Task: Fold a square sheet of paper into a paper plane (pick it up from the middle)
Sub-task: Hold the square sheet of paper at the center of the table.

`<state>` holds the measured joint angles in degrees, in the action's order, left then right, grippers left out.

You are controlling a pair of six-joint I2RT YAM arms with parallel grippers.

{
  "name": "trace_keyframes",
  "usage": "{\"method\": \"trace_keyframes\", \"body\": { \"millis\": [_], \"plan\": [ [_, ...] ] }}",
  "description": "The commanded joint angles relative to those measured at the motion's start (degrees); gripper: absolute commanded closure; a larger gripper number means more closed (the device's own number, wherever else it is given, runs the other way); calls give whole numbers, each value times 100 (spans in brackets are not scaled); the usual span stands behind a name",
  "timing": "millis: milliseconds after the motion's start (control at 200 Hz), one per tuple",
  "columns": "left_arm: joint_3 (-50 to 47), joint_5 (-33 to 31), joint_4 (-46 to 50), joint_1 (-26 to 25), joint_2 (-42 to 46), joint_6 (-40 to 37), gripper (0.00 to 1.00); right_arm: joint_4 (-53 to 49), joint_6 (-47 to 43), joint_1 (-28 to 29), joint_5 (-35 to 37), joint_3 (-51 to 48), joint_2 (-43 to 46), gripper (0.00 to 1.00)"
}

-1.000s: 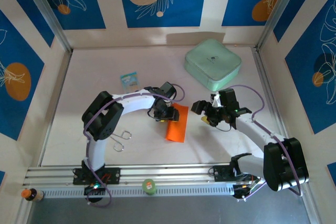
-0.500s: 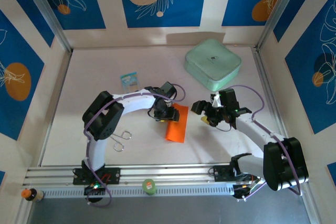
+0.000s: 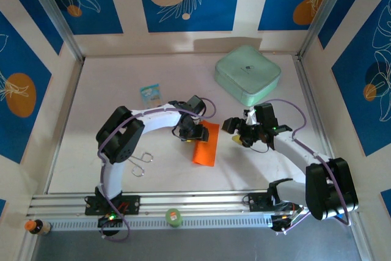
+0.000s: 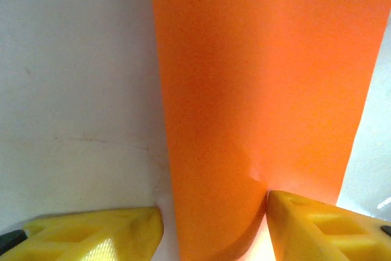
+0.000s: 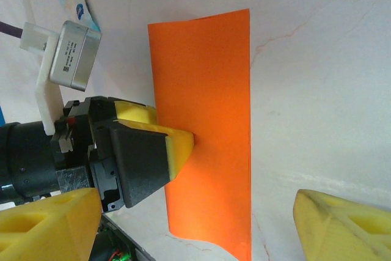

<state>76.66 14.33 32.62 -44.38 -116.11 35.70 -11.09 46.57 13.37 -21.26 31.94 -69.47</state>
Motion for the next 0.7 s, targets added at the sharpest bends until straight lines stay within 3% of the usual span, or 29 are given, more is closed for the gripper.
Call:
{"method": "trace_keyframes", "body": {
  "millis": [0, 495, 695],
  "plan": [
    [-415, -846, -155, 25, -845, 39, 40, -25, -35, 17, -182, -31, -62, 18],
    [-499, -966, -206, 21, -829, 61, 39, -36, -38, 27, -161, -23, -43, 18],
    [-506, -882, -295, 17, -834, -33, 39, 97, -38, 53, -383, -9, -177, 26]
  ]
}}
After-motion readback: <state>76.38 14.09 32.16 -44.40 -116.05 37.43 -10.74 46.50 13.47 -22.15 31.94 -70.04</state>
